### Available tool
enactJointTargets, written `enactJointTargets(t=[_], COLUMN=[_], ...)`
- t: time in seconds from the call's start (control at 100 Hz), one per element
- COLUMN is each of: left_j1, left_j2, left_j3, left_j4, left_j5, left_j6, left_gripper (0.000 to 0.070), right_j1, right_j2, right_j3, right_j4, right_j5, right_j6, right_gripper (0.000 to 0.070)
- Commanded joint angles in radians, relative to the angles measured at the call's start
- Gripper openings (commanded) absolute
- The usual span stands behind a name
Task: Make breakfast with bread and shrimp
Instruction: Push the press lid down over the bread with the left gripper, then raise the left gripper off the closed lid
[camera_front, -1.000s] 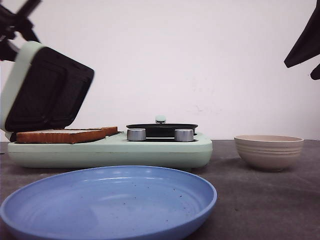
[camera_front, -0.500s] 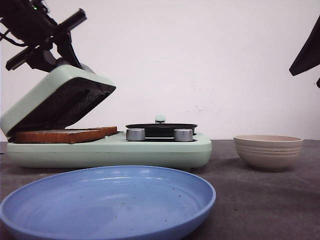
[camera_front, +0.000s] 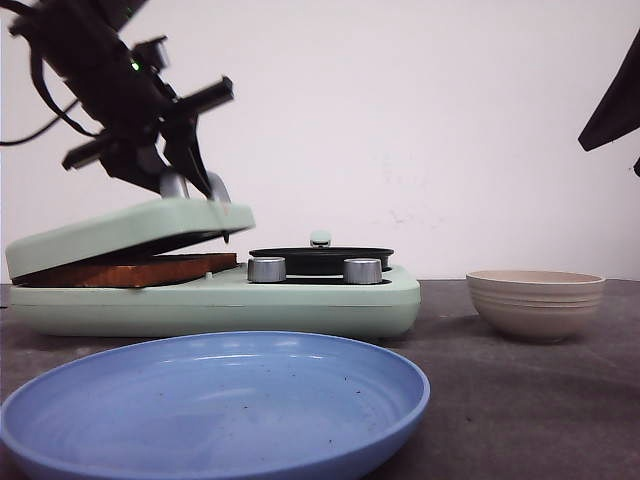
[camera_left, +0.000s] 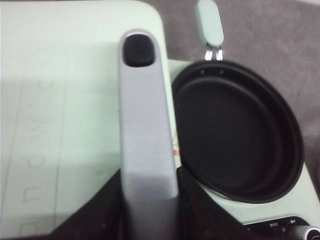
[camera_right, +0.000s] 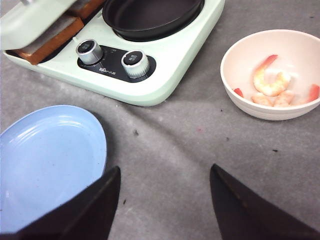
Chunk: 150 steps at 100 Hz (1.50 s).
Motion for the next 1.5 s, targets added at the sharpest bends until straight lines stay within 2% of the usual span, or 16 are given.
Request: enactJointTargets(t=[0.0, 0.18, 0.24, 0.28, 0.43, 0.53, 0.76, 0.89, 1.0, 1.18, 1.25, 1.49], left_j1=[0.008, -0.002, -0.002, -0.002, 0.0, 0.0, 0.003, 0.003, 0.003, 0.004, 0.005, 0.018], left_j2=[0.072, 0.105, 0.105, 0.105, 0.105, 0.105, 0.105, 0.105, 0.099, 0.053, 0.027, -0.087], left_j3=[-0.036, -0.036, -0.035, -0.031, 0.008, 0.047, 0.172, 0.256, 0.314, 0.341, 0.341, 0.341], left_j4=[-0.119, -0.12, -0.114, -0.117, -0.156, -0.183, -0.283, -0.356, -0.396, -0.381, -0.37, -0.351], left_j5=[-0.022, -0.022, -0.022, -0.021, -0.02, -0.008, 0.043, 0.051, 0.064, 0.074, 0.074, 0.077], left_j6=[0.071, 0.071, 0.071, 0.071, 0.082, 0.086, 0.111, 0.142, 0.17, 0.192, 0.198, 0.212], left_gripper=[0.0012, 0.0018, 0.0047, 0.0094, 0.0352, 0.0437, 0.0445, 0.0528, 0.0534, 0.0535, 0.0563, 0.0561], right_j1=[0.006, 0.006, 0.006, 0.006, 0.006, 0.006, 0.006, 0.006, 0.006, 0.006, 0.006, 0.006], right_j2=[0.003, 0.003, 0.003, 0.003, 0.003, 0.003, 0.003, 0.003, 0.003, 0.003, 0.003, 0.003], right_j3=[0.004, 0.004, 0.004, 0.004, 0.004, 0.004, 0.004, 0.004, 0.004, 0.004, 0.004, 0.004], right_j4=[-0.004, -0.022, -0.022, -0.022, -0.022, -0.022, -0.022, -0.022, -0.022, -0.022, -0.022, -0.021], right_j5=[0.001, 0.001, 0.001, 0.001, 0.001, 0.001, 0.001, 0.001, 0.001, 0.001, 0.0, -0.001], right_j6=[0.016, 0.02, 0.02, 0.02, 0.03, 0.03, 0.03, 0.03, 0.03, 0.03, 0.03, 0.03], right_gripper=[0.034, 0.034, 0.034, 0.034, 0.034, 0.034, 0.034, 0.034, 0.034, 0.034, 0.034, 0.034])
